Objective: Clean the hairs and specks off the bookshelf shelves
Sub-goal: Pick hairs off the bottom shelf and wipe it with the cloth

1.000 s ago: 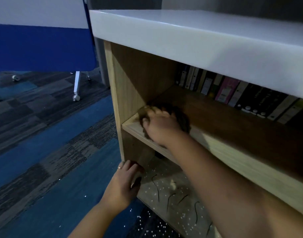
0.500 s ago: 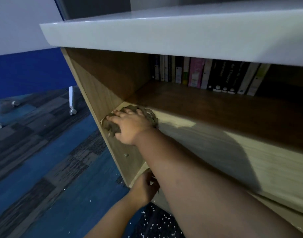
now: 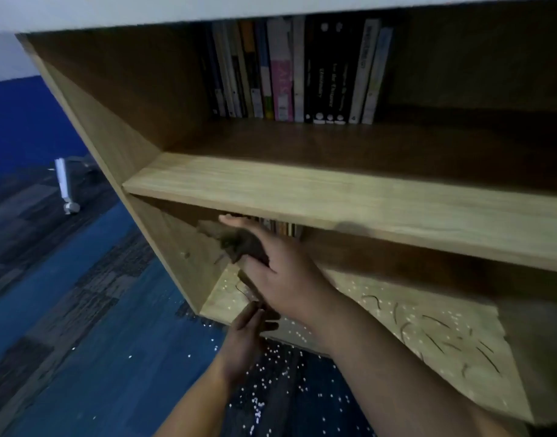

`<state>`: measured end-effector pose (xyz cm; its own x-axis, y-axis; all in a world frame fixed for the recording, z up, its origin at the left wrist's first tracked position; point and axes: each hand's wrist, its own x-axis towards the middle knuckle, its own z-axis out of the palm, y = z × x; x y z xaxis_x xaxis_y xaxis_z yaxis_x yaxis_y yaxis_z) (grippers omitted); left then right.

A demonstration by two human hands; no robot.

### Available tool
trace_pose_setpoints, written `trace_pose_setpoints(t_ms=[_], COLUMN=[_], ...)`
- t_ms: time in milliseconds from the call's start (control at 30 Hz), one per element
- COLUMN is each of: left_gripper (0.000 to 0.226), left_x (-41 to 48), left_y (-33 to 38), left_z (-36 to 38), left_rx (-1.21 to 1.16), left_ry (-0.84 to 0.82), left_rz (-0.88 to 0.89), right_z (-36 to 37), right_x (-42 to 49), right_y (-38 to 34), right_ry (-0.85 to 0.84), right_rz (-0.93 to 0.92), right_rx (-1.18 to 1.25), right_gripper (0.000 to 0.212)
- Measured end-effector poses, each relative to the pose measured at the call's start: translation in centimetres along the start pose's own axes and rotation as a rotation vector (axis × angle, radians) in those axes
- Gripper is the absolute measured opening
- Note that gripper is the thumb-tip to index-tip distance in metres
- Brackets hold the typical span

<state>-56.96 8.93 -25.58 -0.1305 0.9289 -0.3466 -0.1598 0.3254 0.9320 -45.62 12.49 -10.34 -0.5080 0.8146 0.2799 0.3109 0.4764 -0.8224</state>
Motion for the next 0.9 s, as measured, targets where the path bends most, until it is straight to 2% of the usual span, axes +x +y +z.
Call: trace_pose_setpoints(t_ms=[133, 200, 267, 367, 467, 567, 633, 733, 833, 900], left_gripper=[0.042, 0.045, 0.038, 0.017, 0.019, 0.024, 0.028, 0.021, 0.017, 0.018], left_x=[-1.4, -1.8, -2.8, -3.9, -4.5, -4.4, -4.4, -5.3, -5.5, -4.4], left_y=[-3.3, -4.5, -5.1, -5.8, -5.3, -2.6, 0.6, 7.5, 14.3, 17.5], left_z=[2.0, 3.4, 4.9, 6.3, 7.1, 8.6, 10.1, 13.4, 17.5, 20.3], left_rx=[-0.110, -0.225, -0.267, -0.192, 0.039, 0.510, 0.777, 0.925, 0.953, 1.004], left_ry=[-0.111, -0.114, -0.197, -0.224, -0.217, -0.338, -0.439, -0.471, -0.365, -0.300], left_rz=[-0.158, -0.227, -0.229, -0.193, -0.091, 0.132, 0.390, 0.792, 1.258, 1.456], right_z=[-0.1, -0.1, 0.4, 0.7, 0.1, -0.5, -1.0, -2.1, -3.1, -3.5], right_x=[-8.0, -11.0, -13.7, -16.4, -18.9, -20.5, -21.1, -22.0, -23.1, -24.0], right_y=[4.5, 6.3, 8.2, 10.3, 11.5, 12.6, 13.6, 15.1, 16.4, 17.4], right_ry=[0.323, 0.418, 0.507, 0.593, 0.564, 0.557, 0.661, 0.857, 0.963, 1.010], right_rz=[0.494, 0.674, 0.820, 0.843, 0.839, 0.920, 0.979, 1.011, 1.019, 1.033], right_rx=[0.619, 0.900, 1.100, 1.244, 1.222, 1.114, 1.133, 1.193, 1.236, 1.245], right_gripper=[0.022, 0.028, 0.044, 0.045, 0.047, 0.056, 0.059, 0.044, 0.028, 0.025])
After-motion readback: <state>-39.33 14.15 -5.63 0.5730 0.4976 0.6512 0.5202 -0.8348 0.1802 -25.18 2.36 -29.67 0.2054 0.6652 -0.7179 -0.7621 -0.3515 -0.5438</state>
